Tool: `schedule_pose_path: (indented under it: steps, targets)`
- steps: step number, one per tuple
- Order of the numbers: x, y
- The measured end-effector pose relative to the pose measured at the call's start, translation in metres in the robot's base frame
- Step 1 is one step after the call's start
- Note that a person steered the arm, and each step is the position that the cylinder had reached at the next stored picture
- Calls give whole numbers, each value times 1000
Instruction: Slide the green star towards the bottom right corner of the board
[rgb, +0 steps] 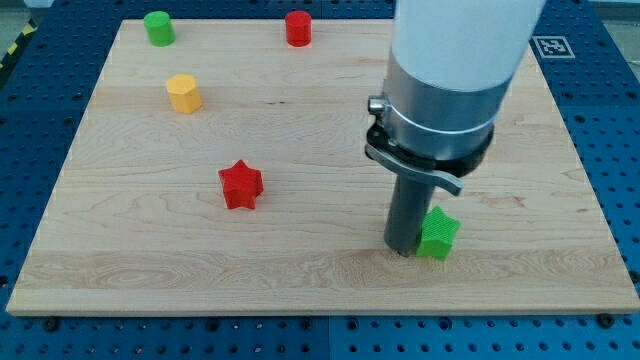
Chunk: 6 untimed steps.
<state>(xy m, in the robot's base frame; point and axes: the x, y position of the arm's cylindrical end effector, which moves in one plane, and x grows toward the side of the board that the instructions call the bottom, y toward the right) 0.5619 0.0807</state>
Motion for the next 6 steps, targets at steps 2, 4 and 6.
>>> schedule_pose_path:
  steps: [2, 4, 6]
  targets:
    - [1, 67]
    - [-42, 56]
    - [-12, 97]
